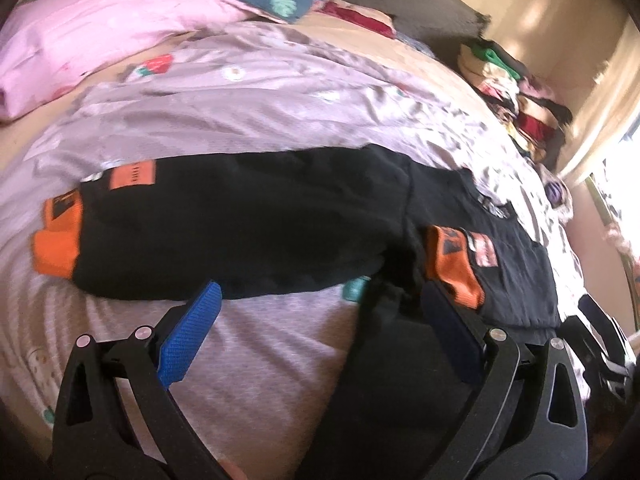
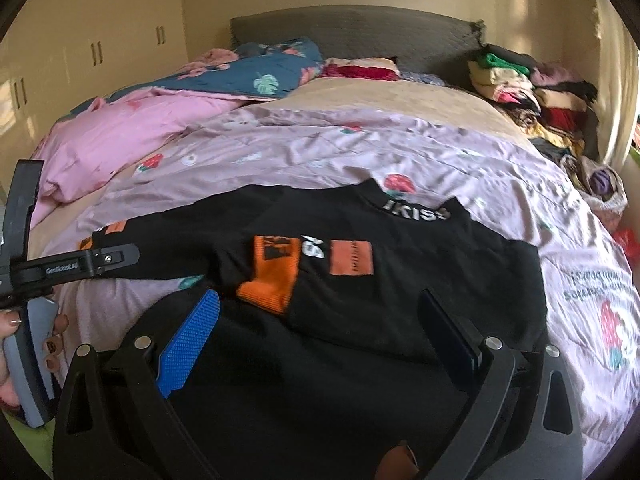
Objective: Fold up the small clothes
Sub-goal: 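Move the left tool to the other sleeve's orange cuff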
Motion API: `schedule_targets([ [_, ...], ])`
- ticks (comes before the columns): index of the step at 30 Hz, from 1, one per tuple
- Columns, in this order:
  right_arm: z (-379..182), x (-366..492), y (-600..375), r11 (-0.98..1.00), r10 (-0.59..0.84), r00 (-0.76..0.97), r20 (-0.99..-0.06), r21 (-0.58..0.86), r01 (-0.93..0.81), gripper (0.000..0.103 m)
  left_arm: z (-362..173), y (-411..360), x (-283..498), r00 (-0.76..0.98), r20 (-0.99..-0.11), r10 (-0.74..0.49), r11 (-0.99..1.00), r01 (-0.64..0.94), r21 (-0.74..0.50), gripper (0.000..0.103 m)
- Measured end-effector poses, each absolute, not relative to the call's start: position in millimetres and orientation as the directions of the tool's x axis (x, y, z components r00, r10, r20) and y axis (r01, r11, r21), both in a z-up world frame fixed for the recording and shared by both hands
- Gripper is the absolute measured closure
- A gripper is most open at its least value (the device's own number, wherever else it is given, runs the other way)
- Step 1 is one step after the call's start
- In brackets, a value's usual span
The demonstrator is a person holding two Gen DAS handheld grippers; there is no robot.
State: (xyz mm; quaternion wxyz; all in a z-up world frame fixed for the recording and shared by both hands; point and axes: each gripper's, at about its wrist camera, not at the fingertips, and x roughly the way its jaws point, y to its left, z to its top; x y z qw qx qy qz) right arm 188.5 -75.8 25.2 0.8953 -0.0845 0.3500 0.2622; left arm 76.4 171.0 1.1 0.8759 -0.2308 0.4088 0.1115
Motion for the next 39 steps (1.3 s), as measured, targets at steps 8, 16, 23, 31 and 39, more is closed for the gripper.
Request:
schedule_targets([
  [8,27,185,-39,0.807,0.448,0.581,-0.680,0.028,-0.590,0.005,-7,197,65,0.623,-0.781,0.055,0.818,-0.476,-0.322,0.010],
  [16,31,175,-2,0.754,0.489,0.555,-0.673,0.006,-0.657,0.005,-11,217,55,0.612,-0.783,0.109,0.765,-0.554,-0.327,0.010],
  [23,29,170,22,0.716,0.510,0.531,-0.677,-0.008,-0.698,0.005,-19,241,46,0.595,-0.791,0.144,0.702,-0.624,-0.342,0.010],
  [31,20,167,40,0.695,0.523,0.507,-0.685,-0.002,-0.719,0.005,-45,270,36,0.549,-0.825,0.134,0.609,-0.702,-0.369,0.010],
  [39,6,176,34,0.717,0.515,0.499,-0.697,0.032,-0.696,0.005,-50,295,34,0.581,-0.798,0.162,0.560,-0.720,-0.411,0.010],
])
